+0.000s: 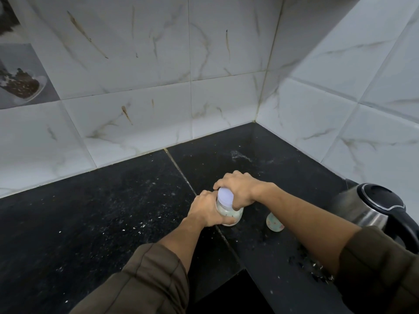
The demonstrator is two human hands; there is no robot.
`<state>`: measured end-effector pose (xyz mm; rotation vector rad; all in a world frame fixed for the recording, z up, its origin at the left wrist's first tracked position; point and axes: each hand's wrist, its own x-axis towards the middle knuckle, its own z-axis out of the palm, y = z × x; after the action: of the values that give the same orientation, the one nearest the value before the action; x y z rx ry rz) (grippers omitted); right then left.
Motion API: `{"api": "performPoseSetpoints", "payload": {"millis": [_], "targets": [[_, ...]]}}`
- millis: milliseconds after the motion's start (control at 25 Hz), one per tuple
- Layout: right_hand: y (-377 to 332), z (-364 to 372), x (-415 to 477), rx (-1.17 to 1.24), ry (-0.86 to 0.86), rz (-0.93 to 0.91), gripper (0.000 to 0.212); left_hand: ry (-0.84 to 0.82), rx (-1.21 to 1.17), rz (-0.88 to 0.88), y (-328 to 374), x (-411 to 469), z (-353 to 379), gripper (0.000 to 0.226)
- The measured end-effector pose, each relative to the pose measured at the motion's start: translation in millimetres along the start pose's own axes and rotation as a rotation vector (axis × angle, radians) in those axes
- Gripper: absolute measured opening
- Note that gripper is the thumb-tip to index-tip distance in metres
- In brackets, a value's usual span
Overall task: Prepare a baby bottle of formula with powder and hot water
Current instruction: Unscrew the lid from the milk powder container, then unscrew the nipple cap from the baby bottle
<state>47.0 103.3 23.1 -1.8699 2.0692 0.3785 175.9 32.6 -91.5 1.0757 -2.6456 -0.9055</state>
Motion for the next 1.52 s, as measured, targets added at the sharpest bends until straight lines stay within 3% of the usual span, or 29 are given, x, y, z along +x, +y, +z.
{"api": "performPoseSetpoints", "payload": {"millis": [160,320,400,560,760,960,1200,1520], "targets": [[17.9,-22.4,-0.8,0.186,0.142,-0.003,0.091,-0.016,-0.011,0.013,-1.1,-1.6,-1.6,0.086],[28.6,-29.7,10.4,0.477,0.435,0.075,0.075,-0.058,-0.043,0.041,-8.7,-8.2,-6.7,0.123],[29.3,-26.2,22.5,0.577,0.479,0.122,0.065,0.000,-0.068,0.018,-18.5,-10.9,-15.2,0.126],[28.3,-13.4,51.2,0.500,0.319,0.210,0.045,0.253,-0.035,-0.034,-43.7,-10.7,-35.9,0.095],[17.1,-9.2,81.8,0.314,0.109,0.199,0.040,0.419,0.017,-0.120,-56.2,2.2,-49.1,0.061],[9.4,-1.1,112.9,0.218,-0.019,0.189,0.043,0.392,0.036,-0.143,-71.5,20.7,-39.9,0.057],[18.3,10.7,129.5,0.266,-0.064,0.196,0.042,0.385,0.080,-0.137,-78.1,36.3,-36.3,0.054],[37.7,1.3,109.9,0.323,0.017,0.208,0.048,0.408,0.061,-0.070,-57.8,39.6,-43.9,0.054]]}}
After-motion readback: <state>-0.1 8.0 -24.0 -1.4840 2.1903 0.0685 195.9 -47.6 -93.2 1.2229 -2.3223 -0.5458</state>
